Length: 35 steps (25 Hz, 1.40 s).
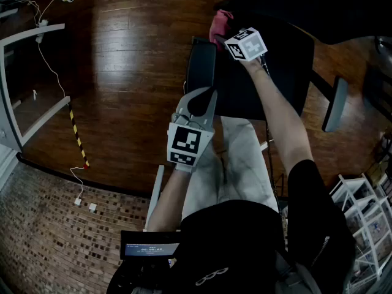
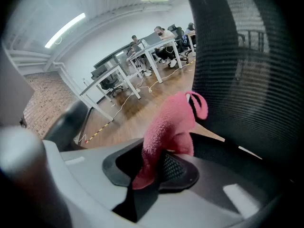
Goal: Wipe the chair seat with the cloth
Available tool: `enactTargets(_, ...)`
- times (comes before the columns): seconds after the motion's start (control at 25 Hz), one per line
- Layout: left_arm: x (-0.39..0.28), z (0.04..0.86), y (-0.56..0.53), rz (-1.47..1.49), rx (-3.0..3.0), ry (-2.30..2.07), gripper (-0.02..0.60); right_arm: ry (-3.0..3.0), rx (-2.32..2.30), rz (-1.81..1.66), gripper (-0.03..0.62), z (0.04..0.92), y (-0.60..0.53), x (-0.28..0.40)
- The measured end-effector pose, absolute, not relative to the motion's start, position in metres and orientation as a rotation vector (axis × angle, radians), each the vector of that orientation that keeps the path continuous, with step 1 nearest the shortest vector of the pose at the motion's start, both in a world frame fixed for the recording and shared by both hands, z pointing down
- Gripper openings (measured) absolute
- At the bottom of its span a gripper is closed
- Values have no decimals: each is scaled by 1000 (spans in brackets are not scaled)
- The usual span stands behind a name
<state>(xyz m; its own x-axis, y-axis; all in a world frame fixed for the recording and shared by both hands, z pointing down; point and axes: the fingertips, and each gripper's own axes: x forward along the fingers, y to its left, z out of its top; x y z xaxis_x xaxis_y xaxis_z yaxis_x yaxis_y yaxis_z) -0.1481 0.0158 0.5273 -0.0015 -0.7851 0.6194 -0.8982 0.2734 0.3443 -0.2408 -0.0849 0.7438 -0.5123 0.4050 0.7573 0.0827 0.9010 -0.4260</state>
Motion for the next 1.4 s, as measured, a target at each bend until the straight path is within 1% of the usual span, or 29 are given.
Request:
enactTargets(0.28,-135,533,-2,219,1536,-1817,-9,-2043,-385,387,75,788,-114,-249)
enactTargets(0.44,-130,532,-13,243,1551,-1813,-9,-2034,-341,491,77,797,-137,-240)
enactTargets(0.56,-127,531,-23,247,1560,-1811,-9,-2024,-265,491,77,803,-163,-224)
enactTargets(0.92,-95,537,-44,257,1599,-1755,-9,-1952,38,489,77,822,-270,-131)
enactTargets(1.12,-73,538,-55,268,1634,-1718,-9,-1908,160,452,77,821,-322,-78)
enactTargets(1.4,-59,534,-61,279,1659,-1699,-9,-1797,354,373,77,809,-382,-9)
